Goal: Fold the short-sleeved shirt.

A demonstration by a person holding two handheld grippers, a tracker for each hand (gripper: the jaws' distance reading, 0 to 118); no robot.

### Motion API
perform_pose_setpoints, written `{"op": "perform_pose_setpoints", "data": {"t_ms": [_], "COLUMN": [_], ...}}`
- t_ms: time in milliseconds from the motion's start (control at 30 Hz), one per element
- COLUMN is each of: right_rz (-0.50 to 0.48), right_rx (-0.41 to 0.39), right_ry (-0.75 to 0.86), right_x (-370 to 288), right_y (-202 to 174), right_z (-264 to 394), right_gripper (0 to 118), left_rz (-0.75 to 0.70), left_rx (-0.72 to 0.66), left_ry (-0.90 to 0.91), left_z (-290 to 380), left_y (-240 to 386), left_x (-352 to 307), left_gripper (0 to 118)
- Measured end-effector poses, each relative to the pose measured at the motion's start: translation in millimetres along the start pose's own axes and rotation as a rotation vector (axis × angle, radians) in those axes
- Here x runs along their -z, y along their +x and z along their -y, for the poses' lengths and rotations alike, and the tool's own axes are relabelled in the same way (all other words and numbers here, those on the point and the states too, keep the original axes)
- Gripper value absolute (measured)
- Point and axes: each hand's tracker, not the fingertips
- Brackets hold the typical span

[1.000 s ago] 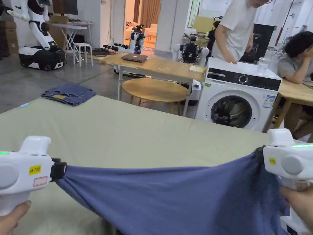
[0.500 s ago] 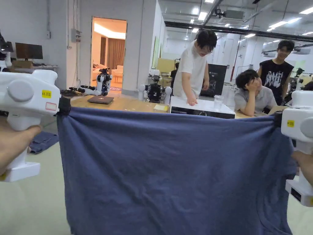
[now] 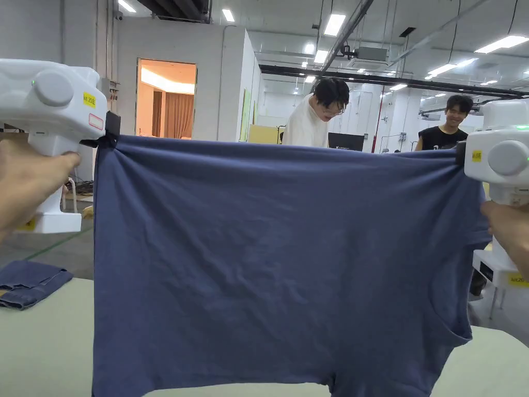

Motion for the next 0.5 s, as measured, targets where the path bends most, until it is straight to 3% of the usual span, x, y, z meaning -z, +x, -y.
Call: {"op": "perform_pose_setpoints", "data": {"t_ms": [233, 500], "right_rz": [0.011, -0.006], "right_rx": [-0.013, -0.059], "right_ry": [0.052, -0.018], "right_x": [15.4, 6.2], "right_y": [-11.5, -9.9], "right_z": [-3.5, 62.5], "right_gripper": [1, 1], "left_rz": [-0.027, -0.015], "left_rx": [0.036, 0.049], "left_ry": [0.049, -0.03], "left_z": [-8.6, 64.8], "left_y": [5.1, 5.6], "left_x": [13.1, 25.6], "left_gripper": [0, 0]}}
